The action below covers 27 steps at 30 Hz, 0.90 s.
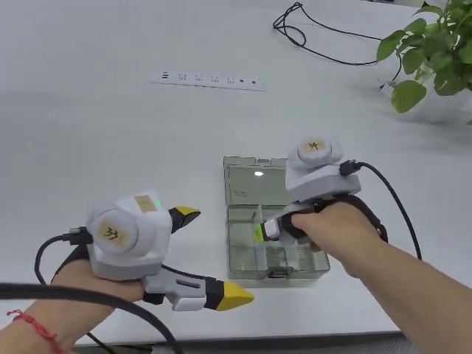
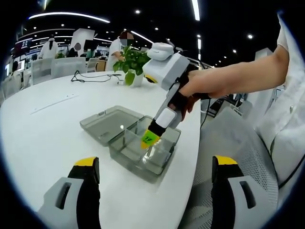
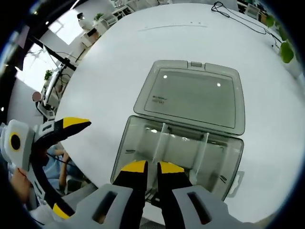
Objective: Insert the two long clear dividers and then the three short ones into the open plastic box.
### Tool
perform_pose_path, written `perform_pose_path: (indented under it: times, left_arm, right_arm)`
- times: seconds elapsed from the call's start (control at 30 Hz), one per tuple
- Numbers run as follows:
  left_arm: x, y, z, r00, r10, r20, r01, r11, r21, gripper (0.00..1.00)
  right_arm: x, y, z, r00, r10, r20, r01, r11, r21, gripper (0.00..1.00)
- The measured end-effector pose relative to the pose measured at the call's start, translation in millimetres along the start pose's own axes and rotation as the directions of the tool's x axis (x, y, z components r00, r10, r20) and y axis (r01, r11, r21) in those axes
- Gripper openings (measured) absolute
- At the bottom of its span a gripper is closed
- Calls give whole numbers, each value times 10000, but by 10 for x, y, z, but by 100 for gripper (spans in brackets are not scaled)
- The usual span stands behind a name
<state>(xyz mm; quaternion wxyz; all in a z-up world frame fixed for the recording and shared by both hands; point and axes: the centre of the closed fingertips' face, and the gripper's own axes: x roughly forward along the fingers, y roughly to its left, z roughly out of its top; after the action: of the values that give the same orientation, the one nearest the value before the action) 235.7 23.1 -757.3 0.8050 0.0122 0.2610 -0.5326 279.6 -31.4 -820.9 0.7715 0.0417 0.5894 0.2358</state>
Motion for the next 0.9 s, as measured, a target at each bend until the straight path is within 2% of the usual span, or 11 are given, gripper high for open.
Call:
perform_pose_path:
  times: [0.2, 0.43, 0.5, 0.6, 0.77, 0.9]
  left_arm:
    - [-7, 13, 4, 10000, 52, -39, -52, 10000, -7, 100]
    - [-32, 15, 31, 9998, 197, -24, -197, 9998, -14, 100]
    - [-40, 17, 38, 9997, 249, -34, -249, 9997, -17, 100]
    - [-50, 14, 57, 9995, 328, -28, -328, 9995, 2, 100]
    - [-59, -4, 97, 9990, 449, -12, -449, 9990, 19, 100]
    - [-67, -25, 114, 9985, 544, -43, -544, 9985, 34, 100]
  right_arm:
    - [-6, 10, 2, 9995, 300, 106, -301, 9995, 87, 10]
    - [-48, 20, -6, 9933, 1050, 481, -1078, 9924, 600, 12]
    - [-87, 31, 6, 9886, 1354, 658, -1403, 9871, 768, 13]
    - [-167, 15, 8, 9853, 1491, 829, -1543, 9862, 608, 16]
    - [-324, -29, 35, 9742, 1932, 1165, -1997, 9788, 463, 18]
    - [-488, -54, 101, 9599, 2313, 1581, -2328, 9725, -93, 25]
